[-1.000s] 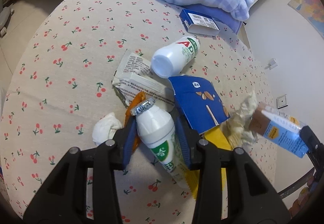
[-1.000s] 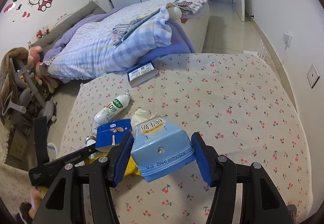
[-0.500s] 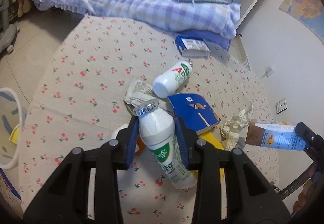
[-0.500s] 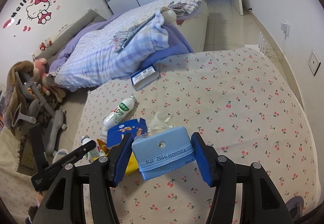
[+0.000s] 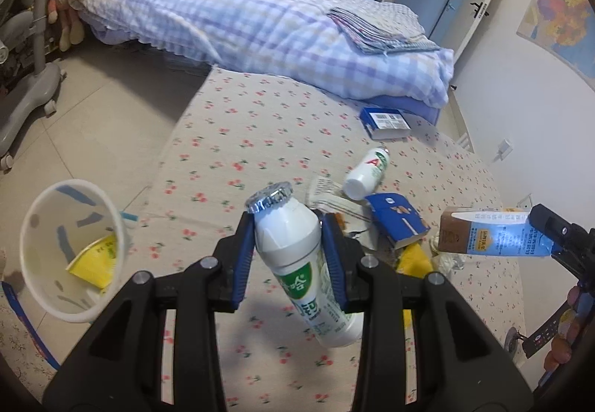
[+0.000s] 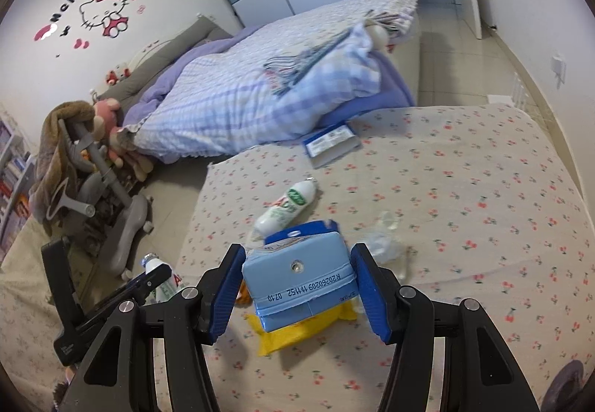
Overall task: Collect trash
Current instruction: 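Carry the bottle and carton over the white bin and release both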
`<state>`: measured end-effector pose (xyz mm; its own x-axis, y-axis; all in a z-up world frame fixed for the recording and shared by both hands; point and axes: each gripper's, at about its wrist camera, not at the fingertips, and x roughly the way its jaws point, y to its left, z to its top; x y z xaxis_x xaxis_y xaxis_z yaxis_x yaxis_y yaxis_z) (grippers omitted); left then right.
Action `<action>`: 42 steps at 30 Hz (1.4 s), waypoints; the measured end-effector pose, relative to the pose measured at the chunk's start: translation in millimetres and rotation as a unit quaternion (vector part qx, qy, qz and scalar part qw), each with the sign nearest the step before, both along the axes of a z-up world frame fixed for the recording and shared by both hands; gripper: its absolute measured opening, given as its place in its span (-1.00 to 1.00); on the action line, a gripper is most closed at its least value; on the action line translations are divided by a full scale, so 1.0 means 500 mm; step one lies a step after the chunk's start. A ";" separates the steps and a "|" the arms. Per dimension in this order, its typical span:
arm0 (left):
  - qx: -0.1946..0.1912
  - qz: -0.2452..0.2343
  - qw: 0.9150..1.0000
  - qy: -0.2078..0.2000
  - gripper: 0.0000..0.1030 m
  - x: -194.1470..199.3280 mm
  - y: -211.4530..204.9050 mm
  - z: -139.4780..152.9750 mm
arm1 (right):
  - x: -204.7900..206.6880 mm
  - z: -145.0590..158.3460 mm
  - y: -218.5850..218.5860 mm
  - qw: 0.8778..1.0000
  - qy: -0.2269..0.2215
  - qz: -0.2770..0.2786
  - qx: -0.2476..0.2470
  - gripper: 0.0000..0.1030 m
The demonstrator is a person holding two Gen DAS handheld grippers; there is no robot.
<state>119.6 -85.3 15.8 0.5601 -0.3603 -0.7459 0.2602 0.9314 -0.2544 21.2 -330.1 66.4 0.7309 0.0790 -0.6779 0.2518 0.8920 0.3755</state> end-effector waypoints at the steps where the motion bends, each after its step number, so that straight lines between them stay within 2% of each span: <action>1: 0.001 0.006 1.000 0.000 -0.26 0.001 0.018 0.002 | 0.010 0.001 0.018 1.000 0.000 0.009 -0.001 0.16; 8: 0.014 0.055 0.998 -0.007 -0.26 0.011 0.147 0.013 | 0.082 -0.016 0.139 0.997 0.005 0.071 0.008 0.16; 15: 0.069 0.114 0.991 -0.027 -0.26 0.032 0.283 0.000 | 0.140 -0.044 0.266 0.993 0.018 0.119 0.009 0.16; 21: 0.095 0.152 0.984 -0.002 -0.26 0.062 0.387 -0.055 | 0.187 -0.069 0.372 0.987 0.020 0.157 0.015 0.16; 27: 0.100 0.156 0.982 0.022 -0.25 0.082 0.416 -0.102 | 0.222 -0.096 0.450 0.983 0.022 0.182 0.022 0.16; 29: 0.103 0.155 0.981 0.049 -0.07 0.086 0.424 -0.118 | 0.229 -0.103 0.472 0.981 0.021 0.190 0.021 0.16; 31: 0.105 0.170 0.978 0.053 0.53 0.078 0.446 -0.118 | 0.234 -0.109 0.489 0.980 0.020 0.195 0.019 0.16; 32: 0.104 0.177 0.978 0.048 0.62 0.072 0.452 -0.111 | 0.238 -0.111 0.496 0.980 0.020 0.196 0.019 0.16; 35: 0.108 0.196 0.974 0.040 0.73 0.052 0.474 -0.087 | 0.247 -0.121 0.514 0.979 0.022 0.200 0.017 0.16; 37: 0.121 0.205 0.970 0.042 0.96 0.042 0.491 -0.086 | 0.254 -0.127 0.527 0.979 0.022 0.203 0.014 0.16; 39: 0.141 0.211 0.966 0.046 0.96 0.028 0.504 -0.088 | 0.263 -0.133 0.541 0.978 0.020 0.207 0.010 0.16; 42: 0.152 0.210 0.964 0.051 0.96 0.014 0.519 -0.092 | 0.271 -0.144 0.563 0.977 0.018 0.213 0.002 0.16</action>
<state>126.8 174.1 -30.0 0.5268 0.1264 -0.8405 -0.1683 0.9848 0.0425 156.9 -48.4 -5.5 0.6076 0.3731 -0.7011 -0.1283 0.9173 0.3769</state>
